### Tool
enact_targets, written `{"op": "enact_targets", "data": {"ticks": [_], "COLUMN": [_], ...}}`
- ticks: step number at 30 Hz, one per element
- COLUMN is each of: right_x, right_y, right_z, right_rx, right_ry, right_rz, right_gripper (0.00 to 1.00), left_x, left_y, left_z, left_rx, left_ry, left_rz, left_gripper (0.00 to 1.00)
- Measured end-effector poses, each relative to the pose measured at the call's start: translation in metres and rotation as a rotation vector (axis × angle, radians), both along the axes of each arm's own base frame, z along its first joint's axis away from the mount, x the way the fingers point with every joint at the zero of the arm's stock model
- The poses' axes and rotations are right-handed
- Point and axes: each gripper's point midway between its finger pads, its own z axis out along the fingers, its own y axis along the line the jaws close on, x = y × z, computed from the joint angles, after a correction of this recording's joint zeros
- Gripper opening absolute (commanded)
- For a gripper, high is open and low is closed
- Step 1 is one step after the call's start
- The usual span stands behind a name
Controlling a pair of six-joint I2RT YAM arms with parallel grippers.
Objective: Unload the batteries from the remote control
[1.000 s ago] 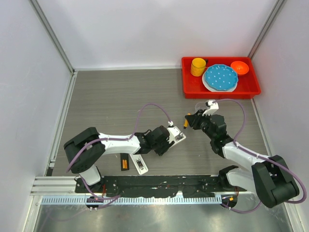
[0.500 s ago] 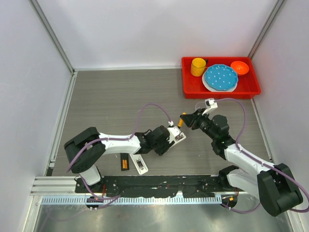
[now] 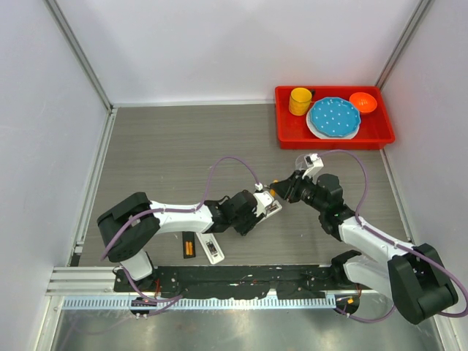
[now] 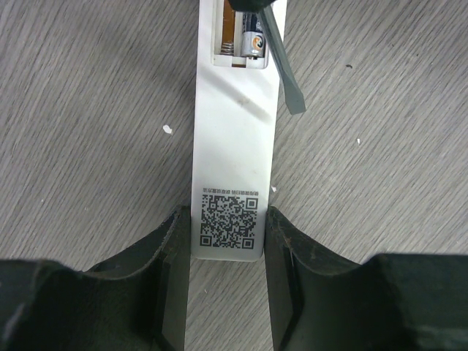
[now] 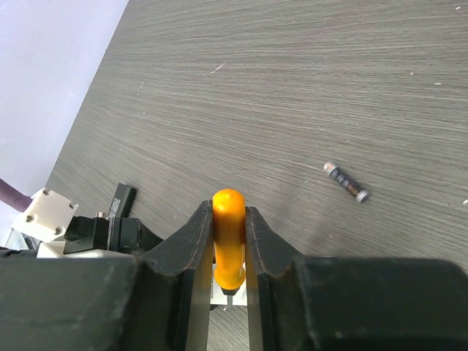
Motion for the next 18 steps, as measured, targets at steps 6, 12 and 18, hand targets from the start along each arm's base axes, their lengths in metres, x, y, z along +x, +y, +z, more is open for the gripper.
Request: {"op": "enact_targets", "data": {"ticks": [6,12,18], "right_x": [0.001,0.009,0.02], "right_y": [-0.005,-0.018,-0.034], "right_z": [-0.006,0.0,0.005], "right_rx": [-0.02,-0.059,-0.103], "right_ry": [0.022,0.008,-0.013], "right_rz": [-0.03,-0.112,-0.205], "right_gripper": [0.01,0.01,0.01], "left_x": [0.0,0.0,0.0], "left_y": [0.0,0.0,0.0], "left_z": [0.0,0.0,0.0], "left_rx": [0.0,0.0,0.0], "left_ry": [0.0,0.0,0.0], "left_rz": [0.0,0.0,0.0], "left_gripper": [0.0,0.0,0.0]}}
